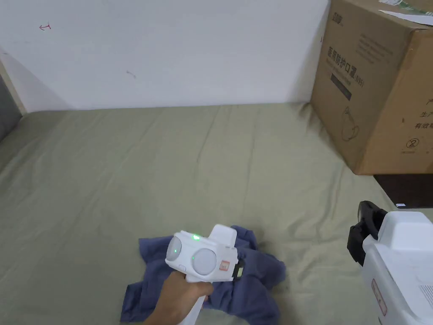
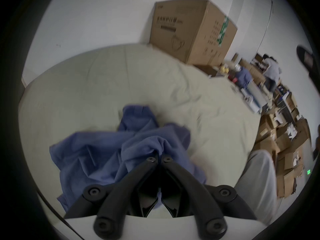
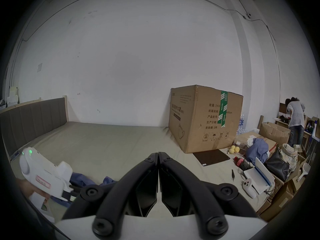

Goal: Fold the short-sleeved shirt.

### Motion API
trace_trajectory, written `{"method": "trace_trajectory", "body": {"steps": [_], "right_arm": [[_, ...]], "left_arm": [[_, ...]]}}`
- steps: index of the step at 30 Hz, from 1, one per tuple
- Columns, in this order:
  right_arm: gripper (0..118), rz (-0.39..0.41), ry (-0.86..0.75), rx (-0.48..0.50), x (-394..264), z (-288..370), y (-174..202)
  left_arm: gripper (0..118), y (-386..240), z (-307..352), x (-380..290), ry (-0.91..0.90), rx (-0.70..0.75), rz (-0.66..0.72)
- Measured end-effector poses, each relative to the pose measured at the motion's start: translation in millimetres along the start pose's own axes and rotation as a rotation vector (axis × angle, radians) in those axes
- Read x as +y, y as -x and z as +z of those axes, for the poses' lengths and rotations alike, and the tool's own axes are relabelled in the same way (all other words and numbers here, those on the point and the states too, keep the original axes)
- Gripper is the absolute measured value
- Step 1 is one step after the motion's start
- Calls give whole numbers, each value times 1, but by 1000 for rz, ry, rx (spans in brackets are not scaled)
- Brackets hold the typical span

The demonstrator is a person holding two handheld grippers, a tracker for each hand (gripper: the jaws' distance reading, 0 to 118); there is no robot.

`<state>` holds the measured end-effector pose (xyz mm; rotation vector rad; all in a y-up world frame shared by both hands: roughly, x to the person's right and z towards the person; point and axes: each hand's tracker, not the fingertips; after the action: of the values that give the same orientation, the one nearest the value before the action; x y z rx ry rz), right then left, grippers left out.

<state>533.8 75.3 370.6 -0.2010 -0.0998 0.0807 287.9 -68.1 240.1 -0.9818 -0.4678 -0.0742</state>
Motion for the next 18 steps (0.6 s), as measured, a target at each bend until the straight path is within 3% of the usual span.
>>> {"method": "trace_trajectory", "body": {"steps": [5, 6, 8, 9, 10, 12, 13, 18], "right_arm": [[0, -1, 16, 7, -2, 1, 6], [0, -1, 16, 9, -2, 0, 6], [0, 1, 13, 12, 0, 1, 8], [0, 2, 12, 12, 0, 1, 8], [0, 4, 9, 14, 1, 1, 8], [0, 3, 4, 18, 5, 1, 10], [0, 2, 0, 20, 9, 3, 11], [0, 1, -34, 28, 21, 5, 17]], "left_arm": [[0, 5, -28, -12, 68, 92, -31], [4, 5, -27, -12, 58, 89, -34], [29, 4, -17, -12, 17, 73, -23], [47, 4, -9, -10, -2, 68, -7], [75, 4, 1, -7, -26, 60, 11], [109, 4, 27, -4, -100, 52, 31], [118, 6, 42, -1, -155, 50, 39], [117, 18, 124, 9, -417, 120, 61]]}}
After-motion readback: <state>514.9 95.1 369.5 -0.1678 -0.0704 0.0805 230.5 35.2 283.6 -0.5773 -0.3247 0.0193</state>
